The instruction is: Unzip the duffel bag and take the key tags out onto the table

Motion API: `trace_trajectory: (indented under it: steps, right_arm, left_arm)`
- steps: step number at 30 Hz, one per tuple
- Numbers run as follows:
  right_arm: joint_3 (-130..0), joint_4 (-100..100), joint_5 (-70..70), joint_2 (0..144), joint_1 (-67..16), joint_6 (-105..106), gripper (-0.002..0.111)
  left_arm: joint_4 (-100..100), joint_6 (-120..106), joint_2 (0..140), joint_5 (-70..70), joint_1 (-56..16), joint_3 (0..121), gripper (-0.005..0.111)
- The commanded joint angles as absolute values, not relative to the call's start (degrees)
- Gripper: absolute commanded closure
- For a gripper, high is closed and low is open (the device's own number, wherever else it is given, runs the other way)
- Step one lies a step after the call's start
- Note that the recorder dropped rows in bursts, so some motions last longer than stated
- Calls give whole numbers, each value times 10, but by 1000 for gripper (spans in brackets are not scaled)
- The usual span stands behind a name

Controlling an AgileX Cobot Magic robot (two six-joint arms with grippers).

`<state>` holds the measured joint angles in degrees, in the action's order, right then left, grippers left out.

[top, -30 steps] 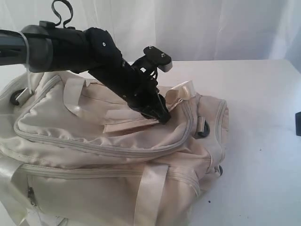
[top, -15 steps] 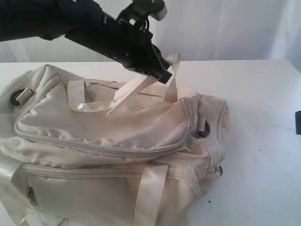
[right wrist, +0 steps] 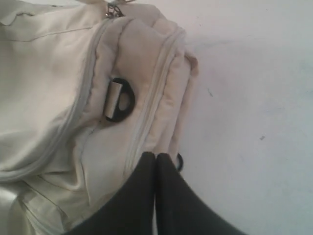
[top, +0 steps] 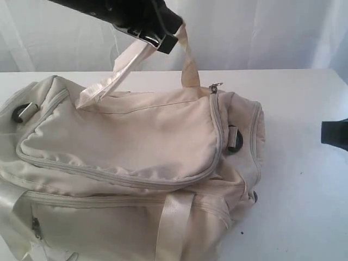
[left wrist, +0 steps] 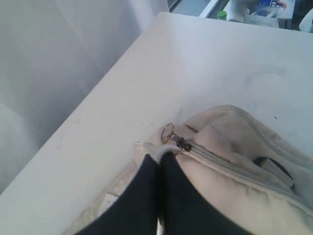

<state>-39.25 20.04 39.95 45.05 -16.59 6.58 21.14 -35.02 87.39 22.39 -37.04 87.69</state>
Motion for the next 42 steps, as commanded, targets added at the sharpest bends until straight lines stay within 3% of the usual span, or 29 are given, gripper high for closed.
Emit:
trace_trajectory:
  steps: [1,5,8,14,16,25,42]
  right_arm:
    - [-396,322,334,491,-167,156,108]
    - [-449,394,284,566,-167,202,107]
    - [-519,420,280,647,-167,203,97]
    - [-658,505,297,826,-167,203,53]
    - [-688,543,296,870,-167,203,47]
    - [-782,587,409,1039,-167,199,47]
    - [-782,637,413,1083,-167,186,49]
  left_arm:
    - [220,-350,840,261,-373,880,107]
    - [220,-349,840,309,-373,880,107]
    - [220,-349,840,326,-373,876,107]
    - [220,-349,840,331,-373,876,107]
    - [220,-349,840,331,-373,876,107]
    - [220,-349,840,332,-373,876,107]
    - [220,-360,840,331,-373,876,107]
